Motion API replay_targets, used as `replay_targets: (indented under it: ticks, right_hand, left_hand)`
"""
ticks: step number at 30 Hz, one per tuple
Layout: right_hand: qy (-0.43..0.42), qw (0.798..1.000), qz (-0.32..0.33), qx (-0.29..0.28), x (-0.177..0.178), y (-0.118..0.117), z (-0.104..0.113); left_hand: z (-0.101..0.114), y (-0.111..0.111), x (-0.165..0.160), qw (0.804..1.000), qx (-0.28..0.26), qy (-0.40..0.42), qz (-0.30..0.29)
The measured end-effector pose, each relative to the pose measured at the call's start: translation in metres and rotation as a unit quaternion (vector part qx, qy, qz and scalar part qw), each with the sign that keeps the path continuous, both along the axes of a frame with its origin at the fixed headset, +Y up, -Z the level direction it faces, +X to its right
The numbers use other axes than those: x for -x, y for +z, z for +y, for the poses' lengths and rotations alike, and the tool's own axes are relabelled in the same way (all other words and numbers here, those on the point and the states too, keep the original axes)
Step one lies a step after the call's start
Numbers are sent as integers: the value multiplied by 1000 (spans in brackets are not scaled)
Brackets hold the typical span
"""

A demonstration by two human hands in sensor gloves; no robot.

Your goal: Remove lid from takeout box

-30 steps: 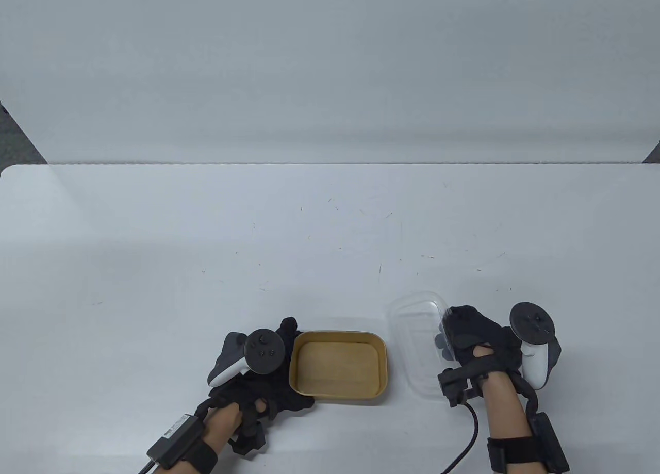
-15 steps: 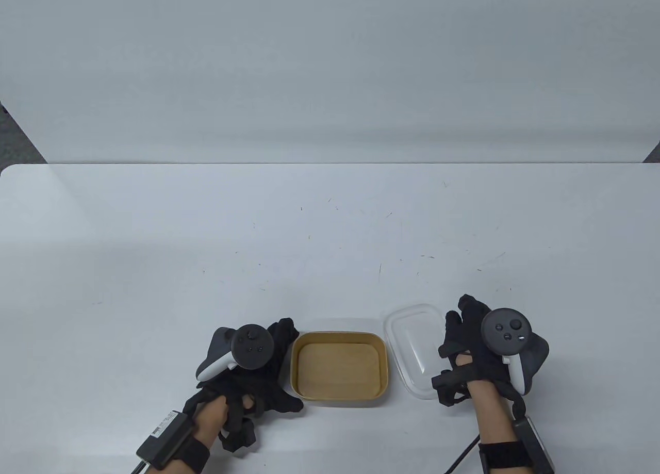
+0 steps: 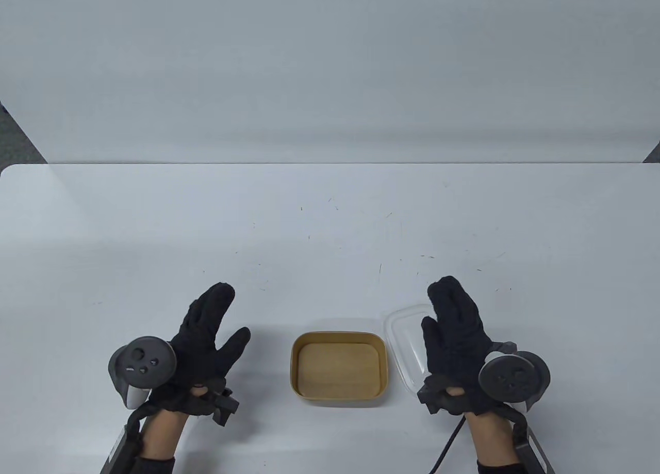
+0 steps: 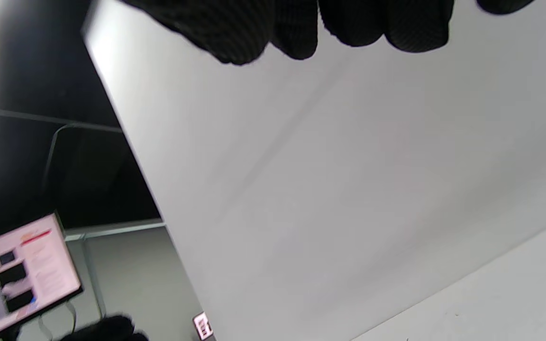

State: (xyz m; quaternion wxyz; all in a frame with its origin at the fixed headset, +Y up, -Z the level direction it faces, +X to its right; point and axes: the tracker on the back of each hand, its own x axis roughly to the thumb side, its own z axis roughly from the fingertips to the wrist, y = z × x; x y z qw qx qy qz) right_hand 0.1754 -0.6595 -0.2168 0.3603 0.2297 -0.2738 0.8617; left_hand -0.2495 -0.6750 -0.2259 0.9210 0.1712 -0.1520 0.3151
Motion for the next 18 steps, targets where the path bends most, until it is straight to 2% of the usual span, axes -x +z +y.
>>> replay_targets:
  ticks: [3,4,6,7,8,9,10,13,18]
  right_hand:
    - [123,992,24,-13,23,6,-5]
    - [153,988,23,-8,29,6,-8]
    - [237,971,16,32,40,4,-18]
    - [291,954,13,65,46,0,-26]
    - [305,949,10,77,47,-2,-29]
    - [337,935,0,109,47,-7,-36]
    - [350,928,-14,127,45,-13,-42]
    - [334,928,-40,159,34,-21,-46]
    - [300,936,-68,172,19,-25,-44]
  left_hand:
    - [-3,2,-13,987,-24,-154,33]
    - [-6,1,-15,984,-19,-174,37]
    - [-13,-2,-20,979,0,-200,39]
    - [-17,-5,-22,976,13,-213,42]
    - [-19,-6,-23,974,23,-223,46]
    - [-24,-8,-24,968,39,-243,52]
    - [-29,-11,-24,961,53,-266,56]
    - [-41,-18,-23,947,87,-302,61]
    - [-50,-25,-19,940,120,-313,62]
